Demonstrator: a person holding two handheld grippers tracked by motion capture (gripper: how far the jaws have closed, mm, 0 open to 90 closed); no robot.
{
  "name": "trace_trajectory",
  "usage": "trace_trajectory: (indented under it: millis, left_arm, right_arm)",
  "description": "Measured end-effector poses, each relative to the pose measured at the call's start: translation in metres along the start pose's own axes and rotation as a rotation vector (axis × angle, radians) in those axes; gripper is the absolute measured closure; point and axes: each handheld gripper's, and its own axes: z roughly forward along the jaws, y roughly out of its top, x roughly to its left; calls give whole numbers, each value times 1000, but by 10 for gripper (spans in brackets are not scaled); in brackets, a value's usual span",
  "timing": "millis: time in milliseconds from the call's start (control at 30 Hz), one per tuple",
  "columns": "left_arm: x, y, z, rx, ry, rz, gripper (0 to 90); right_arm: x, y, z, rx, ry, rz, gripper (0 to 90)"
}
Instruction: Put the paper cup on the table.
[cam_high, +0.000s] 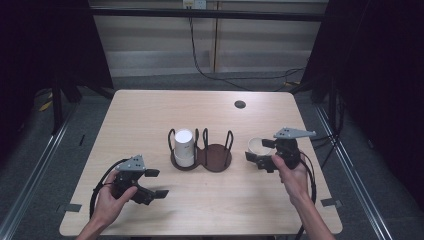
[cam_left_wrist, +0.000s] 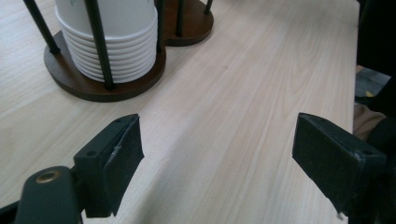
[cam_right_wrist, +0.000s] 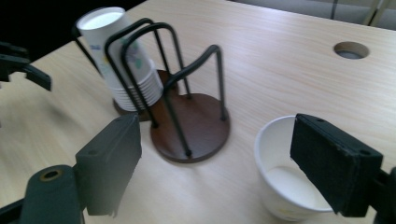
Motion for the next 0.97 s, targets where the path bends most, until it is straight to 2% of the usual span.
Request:
trace_trajectory:
  millis: [133, 233, 300, 333, 500, 567, 700, 800, 867, 967]
  left_arm:
    - [-3, -1, 0, 0, 12, 14, 163]
    - [-3, -1, 1, -10, 17, 8, 163]
    - [-4, -1, 1, -9, 14, 9, 163]
    - [-5, -1, 1, -13, 26, 10, 163]
    - [-6, -2, 0, -29, 34, 0, 163]
    - [-8, -3, 2, -22, 46, -11, 163]
    - [-10, -7, 8, -15, 67, -24, 163]
    - [-13, -9, 12, -11, 73, -30, 163]
    - [-15, -8, 12, -14, 92, -23, 163]
    - [-15, -9, 14, -19, 87, -29, 163]
  right_arm:
    - [18, -13, 3, -36, 22, -4, 161]
    - [29, -21, 6, -55, 26, -9, 161]
    - [36, -27, 11, -51, 33, -11, 161]
    - [39, -30, 12, -51, 38, -13, 161]
    - [53, -42, 17, -86, 60, -10, 161]
    - [58, -49, 21, -73, 80, -15, 161]
    - [60, -60, 24, -89, 103, 8, 161]
    - [59, -66, 26, -75, 97, 2, 161]
    - [59, -70, 27, -60, 95, -12, 161]
    - [57, -76, 31, -22, 102, -6, 161]
